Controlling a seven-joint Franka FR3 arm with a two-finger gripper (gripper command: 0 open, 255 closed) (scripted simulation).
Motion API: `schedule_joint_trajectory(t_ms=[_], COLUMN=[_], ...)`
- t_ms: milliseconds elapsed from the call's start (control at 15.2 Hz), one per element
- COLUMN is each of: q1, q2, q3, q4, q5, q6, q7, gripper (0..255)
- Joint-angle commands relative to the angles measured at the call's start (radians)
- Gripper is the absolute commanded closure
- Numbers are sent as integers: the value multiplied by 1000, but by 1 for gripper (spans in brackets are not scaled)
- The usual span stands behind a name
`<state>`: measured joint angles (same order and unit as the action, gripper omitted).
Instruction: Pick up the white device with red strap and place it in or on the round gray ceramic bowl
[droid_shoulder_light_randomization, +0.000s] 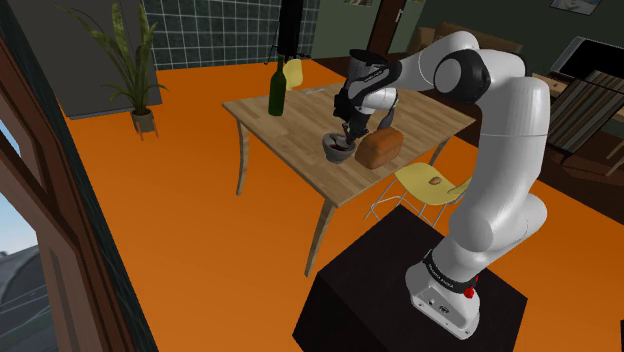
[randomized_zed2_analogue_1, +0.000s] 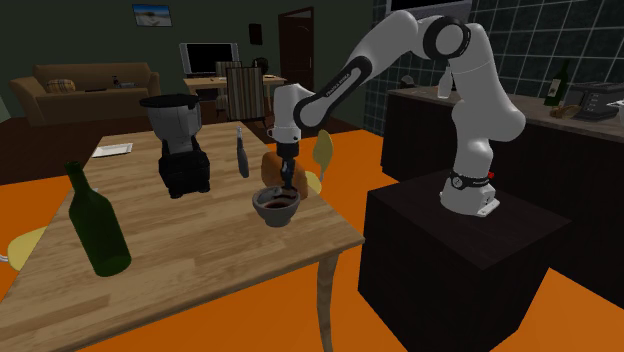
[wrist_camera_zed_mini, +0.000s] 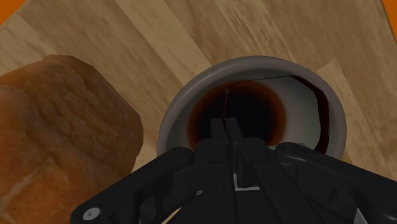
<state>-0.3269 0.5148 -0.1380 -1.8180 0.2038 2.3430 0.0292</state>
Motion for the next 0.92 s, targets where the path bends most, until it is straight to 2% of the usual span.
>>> schedule_joint_trajectory(t_ms=[0, 132, 198, 528, 792, 858], q1=[0, 0, 0, 0, 3, 3], q2=[1, 1, 0, 0, -78, -78], q3=[0, 0, 0, 0, -14, -13], q4=[0, 0, 0, 0, 16, 16], q5=[0, 0, 0, 0, -21, -21], q6=[0, 0, 0, 0, -93, -93], q7=[0, 0, 0, 0, 13, 13], gripper=[255, 255, 0, 0, 0, 0])
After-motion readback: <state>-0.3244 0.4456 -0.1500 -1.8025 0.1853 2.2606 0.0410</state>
